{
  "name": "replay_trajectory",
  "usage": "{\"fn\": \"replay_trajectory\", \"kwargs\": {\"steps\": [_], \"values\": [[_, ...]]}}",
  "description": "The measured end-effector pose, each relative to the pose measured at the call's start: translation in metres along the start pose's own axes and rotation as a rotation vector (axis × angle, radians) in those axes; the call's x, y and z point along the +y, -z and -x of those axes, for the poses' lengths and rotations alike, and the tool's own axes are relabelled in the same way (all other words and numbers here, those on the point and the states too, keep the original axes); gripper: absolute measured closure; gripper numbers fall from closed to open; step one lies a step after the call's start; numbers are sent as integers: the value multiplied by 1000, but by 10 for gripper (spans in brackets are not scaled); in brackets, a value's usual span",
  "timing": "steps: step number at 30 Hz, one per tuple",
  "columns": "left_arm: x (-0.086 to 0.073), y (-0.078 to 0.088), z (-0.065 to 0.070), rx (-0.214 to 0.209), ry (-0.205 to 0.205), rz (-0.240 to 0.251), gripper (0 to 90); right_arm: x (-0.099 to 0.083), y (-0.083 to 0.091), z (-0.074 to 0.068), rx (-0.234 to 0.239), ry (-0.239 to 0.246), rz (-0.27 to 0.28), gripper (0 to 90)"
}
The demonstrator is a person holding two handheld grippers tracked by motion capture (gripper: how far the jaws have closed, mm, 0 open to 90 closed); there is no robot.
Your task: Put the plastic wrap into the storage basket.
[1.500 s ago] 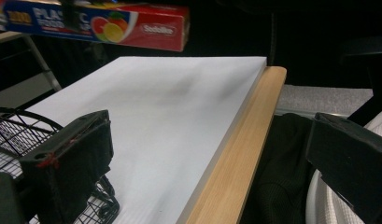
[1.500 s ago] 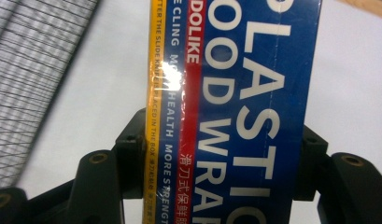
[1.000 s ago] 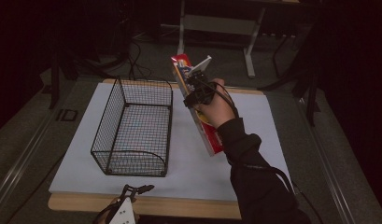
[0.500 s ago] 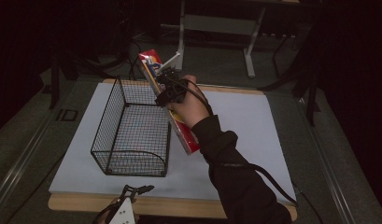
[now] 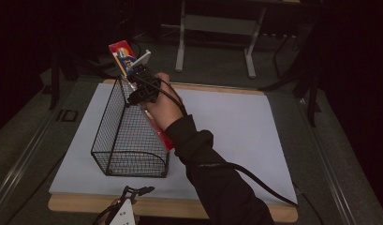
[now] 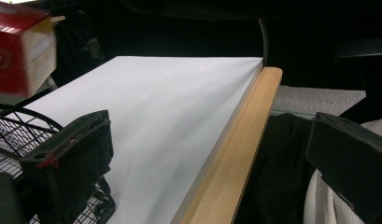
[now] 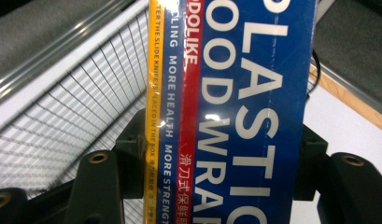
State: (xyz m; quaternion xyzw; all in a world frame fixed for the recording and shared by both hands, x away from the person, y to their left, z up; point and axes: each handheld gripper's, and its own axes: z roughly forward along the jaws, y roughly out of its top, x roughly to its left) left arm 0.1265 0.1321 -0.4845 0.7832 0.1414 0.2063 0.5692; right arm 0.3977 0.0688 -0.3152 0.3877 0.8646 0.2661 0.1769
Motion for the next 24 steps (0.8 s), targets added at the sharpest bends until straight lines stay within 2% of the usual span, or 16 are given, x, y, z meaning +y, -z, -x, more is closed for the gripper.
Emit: {"fn": "replay_trajectory", "kwargs": {"steps": [7,10,12,14,16,19,22,24], "values": [[0,1,1,-3,-1,2,12,3,-13,-16,42,-15,49,391],[0,0,1,-7,-4,-1,12,1,-23,-21,50,-21,65,390],[0,0,2,-8,-5,-2,12,-1,-29,-24,32,-13,79,391],[0,1,2,-8,-4,-2,12,-2,-32,-25,38,-23,89,391],[0,1,1,-9,-5,-1,12,-5,-40,-26,76,-65,106,391],[0,1,1,-9,-5,0,12,-8,-49,-32,32,-34,104,391],[-1,2,1,-9,-5,-3,12,-12,-59,-30,53,-59,93,391],[-1,2,1,-10,-5,-3,12,-15,-65,-30,46,-66,86,391]]}}
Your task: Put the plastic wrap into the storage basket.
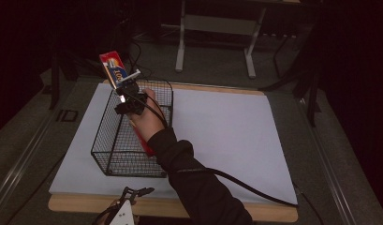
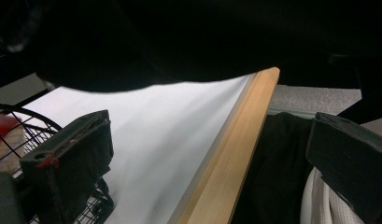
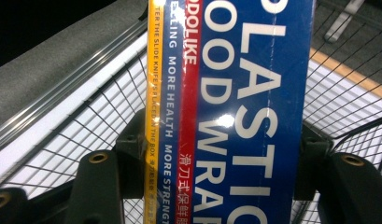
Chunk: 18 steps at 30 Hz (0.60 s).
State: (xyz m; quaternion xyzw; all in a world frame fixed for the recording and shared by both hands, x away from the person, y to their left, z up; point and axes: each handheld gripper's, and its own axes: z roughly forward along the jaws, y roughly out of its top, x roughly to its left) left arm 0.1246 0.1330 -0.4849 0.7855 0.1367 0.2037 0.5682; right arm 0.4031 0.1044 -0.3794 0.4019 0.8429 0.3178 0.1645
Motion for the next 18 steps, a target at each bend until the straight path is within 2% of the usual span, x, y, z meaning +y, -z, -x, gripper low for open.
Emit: {"fn": "replay_trajectory", "kwargs": {"steps": [6,13,18], "values": [[0,0,0,1,0,-2,12,-13,-16,5,-17,-34,-17,390],[0,0,0,-2,0,-1,11,-25,-32,11,-45,-42,-67,389],[0,-1,0,-1,-1,-5,12,-30,-42,21,-26,-80,-95,385]]}}
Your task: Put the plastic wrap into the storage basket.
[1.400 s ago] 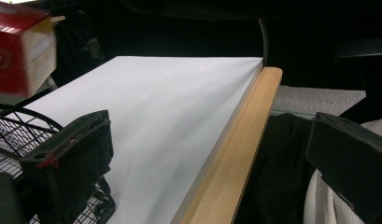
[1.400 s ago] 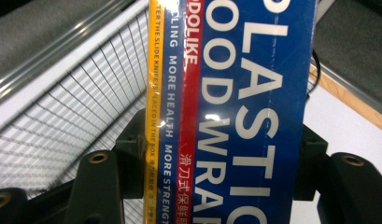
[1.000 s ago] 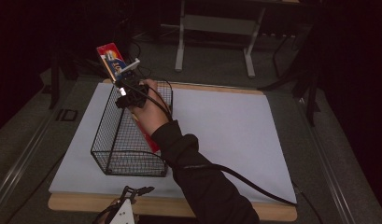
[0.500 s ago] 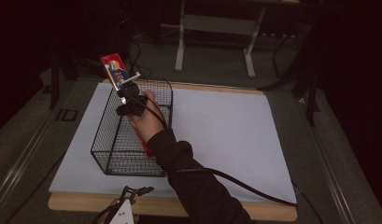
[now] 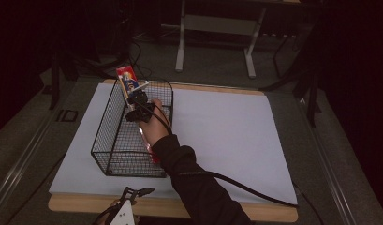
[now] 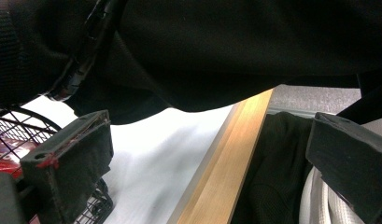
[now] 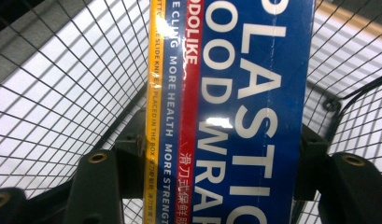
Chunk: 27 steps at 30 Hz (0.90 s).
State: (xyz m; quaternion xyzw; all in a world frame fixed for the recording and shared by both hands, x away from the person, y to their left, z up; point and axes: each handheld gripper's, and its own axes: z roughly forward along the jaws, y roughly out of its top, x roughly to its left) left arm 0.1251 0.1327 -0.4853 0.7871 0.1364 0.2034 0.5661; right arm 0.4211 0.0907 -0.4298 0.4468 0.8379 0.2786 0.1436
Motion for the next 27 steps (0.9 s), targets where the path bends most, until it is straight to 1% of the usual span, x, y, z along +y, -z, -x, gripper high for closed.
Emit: {"fn": "replay_trajectory", "kwargs": {"steps": [2,5,6,7,8,12,13,14,15,18,21,22,23,24,25,26,27], "values": [[0,0,0,-1,1,2,12,0,-2,-1,-7,7,-2,384],[0,0,0,0,0,1,12,-1,-5,-4,-5,20,0,383],[0,0,0,-1,1,1,12,-3,-9,-5,-7,26,-14,380],[0,0,0,0,0,1,12,-4,-11,-5,-2,23,-29,378],[0,0,0,1,-1,1,12,-5,-11,-3,2,16,-17,378],[0,0,0,-2,0,0,12,-3,-11,-3,2,31,-32,369],[0,0,0,-2,-1,0,12,-2,-11,-3,9,41,-43,360],[0,0,0,-2,-1,0,12,-2,-11,-3,9,41,-43,360],[0,0,0,-2,-1,0,12,-2,-10,-1,23,41,-47,354],[0,-1,0,-2,1,-1,12,-1,-9,0,28,54,-45,330],[0,-1,1,-2,-1,-2,12,0,-1,2,54,63,-19,279],[0,-1,0,-1,-1,-4,12,0,2,3,70,66,-9,256],[0,-1,0,-2,1,-6,11,0,11,5,98,75,-1,217],[0,-1,0,-3,2,-5,12,0,14,6,108,79,2,215],[0,-2,0,-2,1,-5,12,0,14,6,108,79,2,215],[0,-2,0,-3,1,-5,12,0,18,8,120,85,6,191],[0,-2,0,-3,1,-5,12,0,18,8,120,85,6,191]]}}
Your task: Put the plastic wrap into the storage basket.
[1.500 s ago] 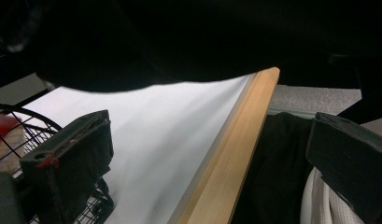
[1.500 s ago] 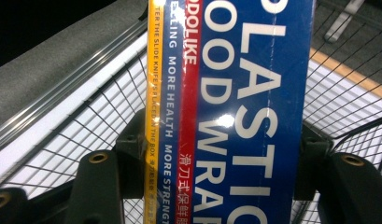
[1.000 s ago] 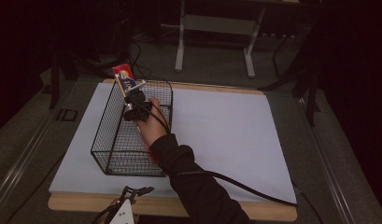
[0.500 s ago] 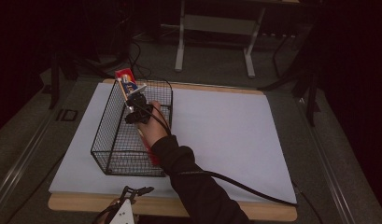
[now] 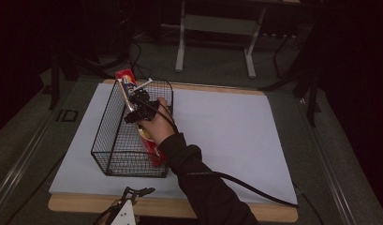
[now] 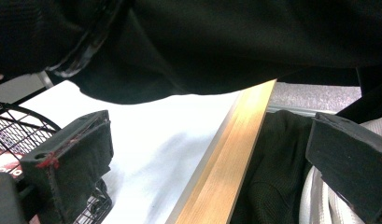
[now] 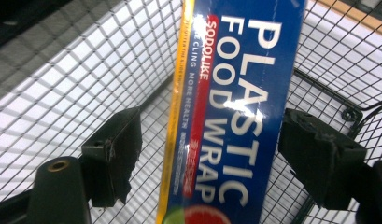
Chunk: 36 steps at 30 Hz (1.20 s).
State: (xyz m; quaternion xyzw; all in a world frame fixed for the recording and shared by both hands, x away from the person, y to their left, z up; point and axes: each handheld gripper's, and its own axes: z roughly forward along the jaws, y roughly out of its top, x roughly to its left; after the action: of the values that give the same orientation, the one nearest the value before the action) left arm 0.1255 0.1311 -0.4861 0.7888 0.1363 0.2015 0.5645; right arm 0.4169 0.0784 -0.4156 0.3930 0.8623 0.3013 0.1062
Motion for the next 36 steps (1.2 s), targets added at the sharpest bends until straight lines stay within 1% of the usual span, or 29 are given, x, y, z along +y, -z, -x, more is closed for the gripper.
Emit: {"fn": "replay_trajectory", "kwargs": {"steps": [1,2,4,6,8,9,10,12,15,17,19,23,25,27,29,32,36], "values": [[0,0,0,-1,1,0,12,-1,4,1,17,15,1,164],[0,-1,0,-2,3,0,12,-4,11,3,41,53,6,146],[0,-1,0,-2,6,-2,12,-9,19,6,42,84,31,139],[0,-2,-1,-1,6,-5,12,-13,27,12,51,101,56,135],[0,-2,-1,10,3,-4,12,-16,33,19,45,94,61,144],[0,-3,-1,13,1,-5,12,-18,38,25,74,73,44,147],[0,-3,-1,12,4,-4,11,-20,41,28,77,68,40,148],[-1,-4,-1,10,10,-6,11,-25,49,34,57,77,45,164],[-1,-4,-1,5,12,-10,12,-32,60,43,56,70,60,164],[-1,-5,-1,13,8,-14,11,-37,67,48,58,64,76,183],[-1,-6,-2,10,14,-11,12,-42,74,50,71,61,85,190],[-2,-7,-2,6,15,-15,12,-53,83,51,63,79,103,186],[-2,-7,-2,5,18,-16,12,-58,88,53,69,75,122,184],[-2,-7,-2,6,21,-17,12,-64,92,55,68,88,138,179],[-2,-7,-3,7,24,-17,12,-70,95,57,85,86,141,175],[-3,-8,-4,7,25,-19,11,-80,100,61,84,95,157,159],[-3,-8,-4,2,24,-21,11,-93,105,69,88,82,174,157]]}}
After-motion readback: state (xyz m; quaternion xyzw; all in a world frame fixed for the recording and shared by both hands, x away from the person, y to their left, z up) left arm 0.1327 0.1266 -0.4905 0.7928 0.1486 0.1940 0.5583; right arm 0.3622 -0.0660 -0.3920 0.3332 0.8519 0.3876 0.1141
